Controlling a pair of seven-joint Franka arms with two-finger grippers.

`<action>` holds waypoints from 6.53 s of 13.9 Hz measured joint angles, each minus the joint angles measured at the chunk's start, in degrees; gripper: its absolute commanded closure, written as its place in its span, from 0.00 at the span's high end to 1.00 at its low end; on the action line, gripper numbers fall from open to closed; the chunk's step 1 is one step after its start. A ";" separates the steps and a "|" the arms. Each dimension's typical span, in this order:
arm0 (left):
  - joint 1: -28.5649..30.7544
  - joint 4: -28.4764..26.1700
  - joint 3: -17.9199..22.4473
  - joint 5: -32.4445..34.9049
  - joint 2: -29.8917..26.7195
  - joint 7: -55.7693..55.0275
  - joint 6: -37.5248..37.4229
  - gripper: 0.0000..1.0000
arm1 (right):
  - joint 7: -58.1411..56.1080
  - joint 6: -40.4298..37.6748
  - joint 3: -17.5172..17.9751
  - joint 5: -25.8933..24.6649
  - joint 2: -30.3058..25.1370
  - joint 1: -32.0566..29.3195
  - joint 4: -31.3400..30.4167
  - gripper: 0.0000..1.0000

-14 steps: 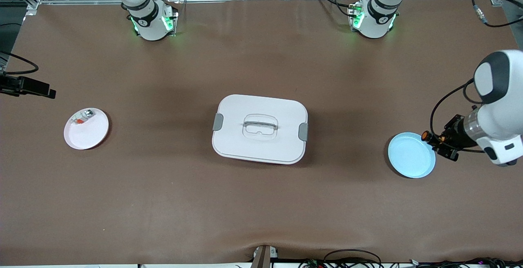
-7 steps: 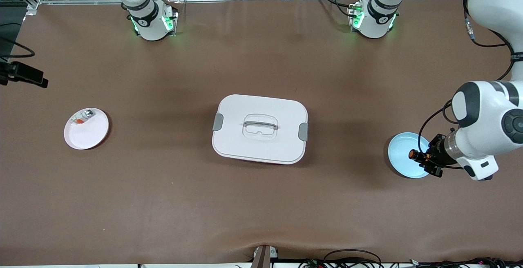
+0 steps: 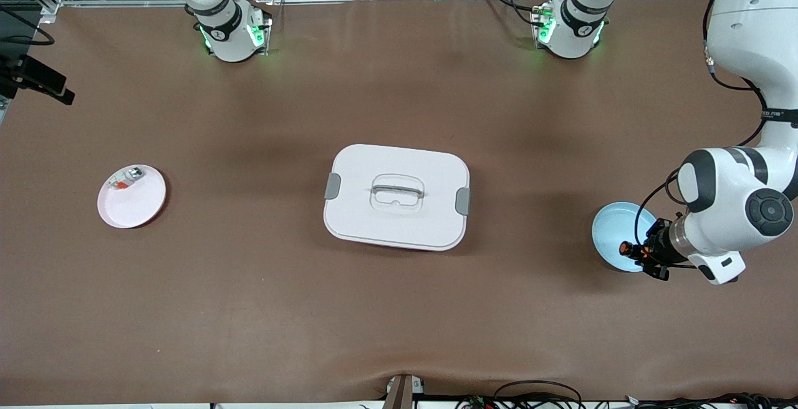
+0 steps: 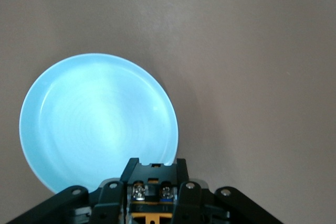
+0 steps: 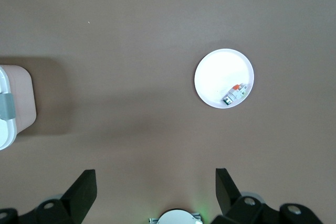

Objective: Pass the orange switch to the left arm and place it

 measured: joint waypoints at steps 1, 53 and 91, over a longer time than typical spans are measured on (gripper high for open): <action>0.38 -0.14 0.01 0.00 0.56 -0.41 0.58 0.00 | 0.24 0.11 0.00 0.03 -0.31 0.00 -0.30 1.00; -0.83 -5.09 0.61 5.24 1.04 44.60 6.50 1.00 | 3.05 5.91 -0.67 2.76 -7.77 0.01 -8.64 1.00; -1.17 -3.69 -2.93 -2.07 -32.33 69.34 -25.72 1.00 | -0.84 5.84 -0.32 0.05 -7.73 0.99 -8.26 1.00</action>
